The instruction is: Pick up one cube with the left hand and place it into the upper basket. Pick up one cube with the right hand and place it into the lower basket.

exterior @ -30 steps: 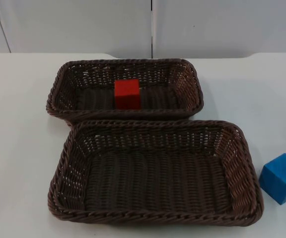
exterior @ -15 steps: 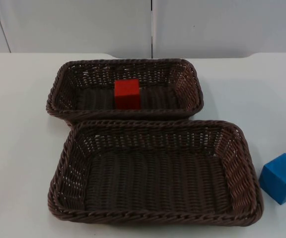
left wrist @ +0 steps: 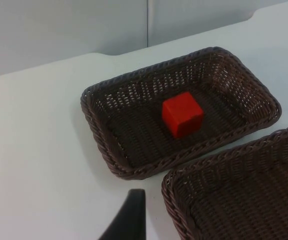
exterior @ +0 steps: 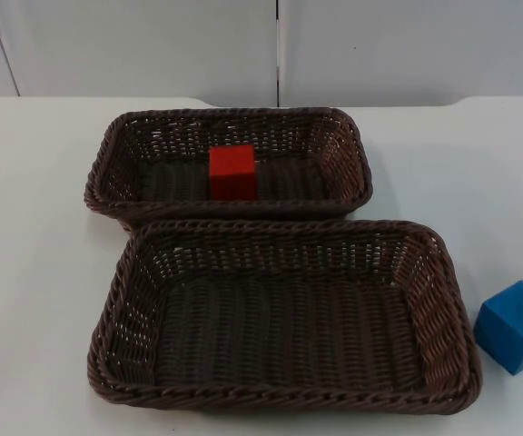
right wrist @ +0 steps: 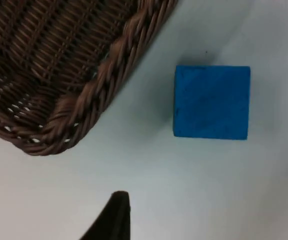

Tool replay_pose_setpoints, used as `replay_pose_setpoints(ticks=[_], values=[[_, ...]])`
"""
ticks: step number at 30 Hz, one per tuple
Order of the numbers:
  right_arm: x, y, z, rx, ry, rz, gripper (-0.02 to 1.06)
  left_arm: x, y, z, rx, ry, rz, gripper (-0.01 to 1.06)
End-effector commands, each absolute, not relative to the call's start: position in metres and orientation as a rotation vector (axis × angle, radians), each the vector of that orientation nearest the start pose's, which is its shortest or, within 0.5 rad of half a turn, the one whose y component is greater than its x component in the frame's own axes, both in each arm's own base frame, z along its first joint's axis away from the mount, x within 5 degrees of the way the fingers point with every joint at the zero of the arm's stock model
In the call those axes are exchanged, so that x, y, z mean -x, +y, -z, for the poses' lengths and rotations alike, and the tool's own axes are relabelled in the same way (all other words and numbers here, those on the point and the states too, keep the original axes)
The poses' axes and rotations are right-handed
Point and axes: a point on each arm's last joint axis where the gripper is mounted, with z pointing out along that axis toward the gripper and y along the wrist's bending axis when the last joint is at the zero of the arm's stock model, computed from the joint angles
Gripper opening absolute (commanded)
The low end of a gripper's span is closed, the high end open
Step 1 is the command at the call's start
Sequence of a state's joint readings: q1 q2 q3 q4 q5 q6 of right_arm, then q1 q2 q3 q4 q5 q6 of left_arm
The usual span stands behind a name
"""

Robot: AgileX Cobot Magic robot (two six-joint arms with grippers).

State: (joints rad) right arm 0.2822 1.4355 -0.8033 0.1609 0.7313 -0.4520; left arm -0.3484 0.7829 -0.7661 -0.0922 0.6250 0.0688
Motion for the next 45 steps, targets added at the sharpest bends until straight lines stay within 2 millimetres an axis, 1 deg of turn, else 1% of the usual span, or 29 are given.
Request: replay_pose_setpoints(ticks=[1, 2, 3, 7, 8, 12, 13, 15, 19, 24, 28, 45], values=[[-0.248, 0.083, -0.201, 0.948, 2.666, -0.125, 1.05, -0.141, -0.057, -0.340, -0.383, 2.107, 0.283, 0.92], [-0.253, 0.084, -0.194, 0.954, 2.663, -0.118, 1.05, -0.141, -0.057, -0.340, -0.383, 2.107, 0.283, 0.92], [-0.253, 0.084, -0.194, 0.954, 2.663, -0.118, 1.05, -0.141, -0.057, -0.340, -0.383, 2.107, 0.283, 0.92], [-0.268, 0.088, -0.168, 0.940, 2.669, -0.101, 1.05, -0.141, -0.057, -0.340, -0.383, 2.107, 0.283, 0.92], [-0.268, 0.088, -0.168, 0.940, 2.669, -0.101, 1.05, -0.141, -0.057, -0.340, -0.383, 2.107, 0.283, 0.92], [-0.276, 0.091, -0.142, 0.966, 2.691, -0.102, 1.05, -0.141, -0.057, -0.340, -0.383, 2.107, 0.283, 0.92], [-0.276, 0.091, -0.142, 0.966, 2.691, -0.102, 1.05, -0.141, -0.057, -0.340, -0.383, 2.107, 0.283, 0.92], [-0.278, 0.094, -0.132, 0.984, 2.703, -0.131, 1.05, -0.141, -0.057, -0.340, -0.383, 2.107, 0.283, 0.92], [-0.286, 0.096, -0.117, 0.938, 2.682, -0.127, 1.05, -0.141, -0.057, -0.340, -0.383, 2.107, 0.283, 0.92], [-0.292, 0.096, -0.110, 0.914, 2.645, -0.097, 1.05, -0.141, -0.057, -0.340, -0.383, 2.107, 0.283, 0.92], [-0.294, 0.096, -0.108, 0.879, 2.643, -0.103, 1.05, -0.141, -0.057, -0.340, -0.383, 2.107, 0.283, 0.92], [-0.291, 0.096, -0.105, 0.888, 2.674, -0.118, 1.05, -0.141, -0.057, -0.340, -0.383, 2.107, 0.283, 0.92]])
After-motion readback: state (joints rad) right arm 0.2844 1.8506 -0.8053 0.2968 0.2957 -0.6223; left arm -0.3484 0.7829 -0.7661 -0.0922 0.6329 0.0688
